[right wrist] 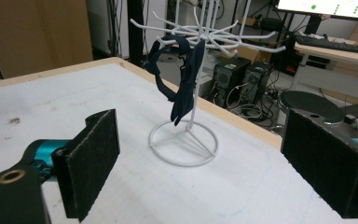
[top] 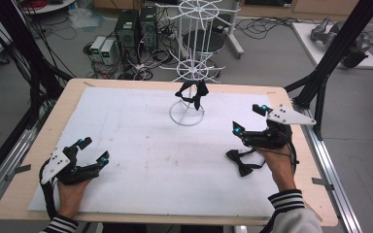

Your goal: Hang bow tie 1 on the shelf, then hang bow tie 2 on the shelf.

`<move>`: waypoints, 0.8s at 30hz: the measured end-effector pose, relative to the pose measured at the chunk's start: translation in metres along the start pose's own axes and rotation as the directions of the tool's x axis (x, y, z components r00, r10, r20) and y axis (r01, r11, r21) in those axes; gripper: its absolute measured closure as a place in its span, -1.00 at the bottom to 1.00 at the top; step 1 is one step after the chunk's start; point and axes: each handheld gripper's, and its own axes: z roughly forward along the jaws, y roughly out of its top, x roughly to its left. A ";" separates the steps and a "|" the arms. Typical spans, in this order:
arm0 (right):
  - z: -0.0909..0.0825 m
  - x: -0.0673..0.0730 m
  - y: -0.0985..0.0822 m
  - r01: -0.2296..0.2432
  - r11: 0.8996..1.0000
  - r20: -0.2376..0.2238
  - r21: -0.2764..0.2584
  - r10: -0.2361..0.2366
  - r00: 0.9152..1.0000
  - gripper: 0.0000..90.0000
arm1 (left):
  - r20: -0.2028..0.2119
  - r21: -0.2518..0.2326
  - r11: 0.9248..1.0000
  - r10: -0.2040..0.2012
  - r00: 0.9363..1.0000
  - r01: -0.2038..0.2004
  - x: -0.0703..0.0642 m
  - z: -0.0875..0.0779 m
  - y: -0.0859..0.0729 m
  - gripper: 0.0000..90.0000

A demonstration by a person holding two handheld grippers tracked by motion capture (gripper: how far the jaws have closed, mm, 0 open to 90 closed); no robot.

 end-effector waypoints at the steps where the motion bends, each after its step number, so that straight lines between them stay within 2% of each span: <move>1: -0.003 0.000 -0.004 -0.004 1.000 0.000 0.000 0.004 1.000 -0.75 | 0.000 0.000 1.000 0.000 1.000 0.000 0.000 0.000 0.000 -0.64; 8: -0.016 -0.002 -0.032 -0.031 0.999 0.023 0.015 0.031 0.999 -0.75 | 0.000 -0.001 1.000 -0.002 1.000 0.002 0.000 0.000 0.000 -0.64; 14: -0.021 -0.005 -0.052 -0.058 0.997 0.036 0.042 0.056 0.998 -0.75 | -0.001 -0.002 1.000 -0.002 1.000 0.002 0.000 0.000 0.000 -0.64; 18: -0.022 -0.008 -0.059 -0.071 0.996 0.042 0.051 0.069 0.997 -0.75 | 0.000 -0.001 1.000 0.000 1.000 0.000 0.000 0.000 0.000 -0.64; 24: -0.024 -0.010 -0.059 -0.073 0.996 0.047 0.044 0.071 0.996 -0.75 | -0.001 -0.002 1.000 -0.002 1.000 0.002 0.000 0.000 0.000 -0.64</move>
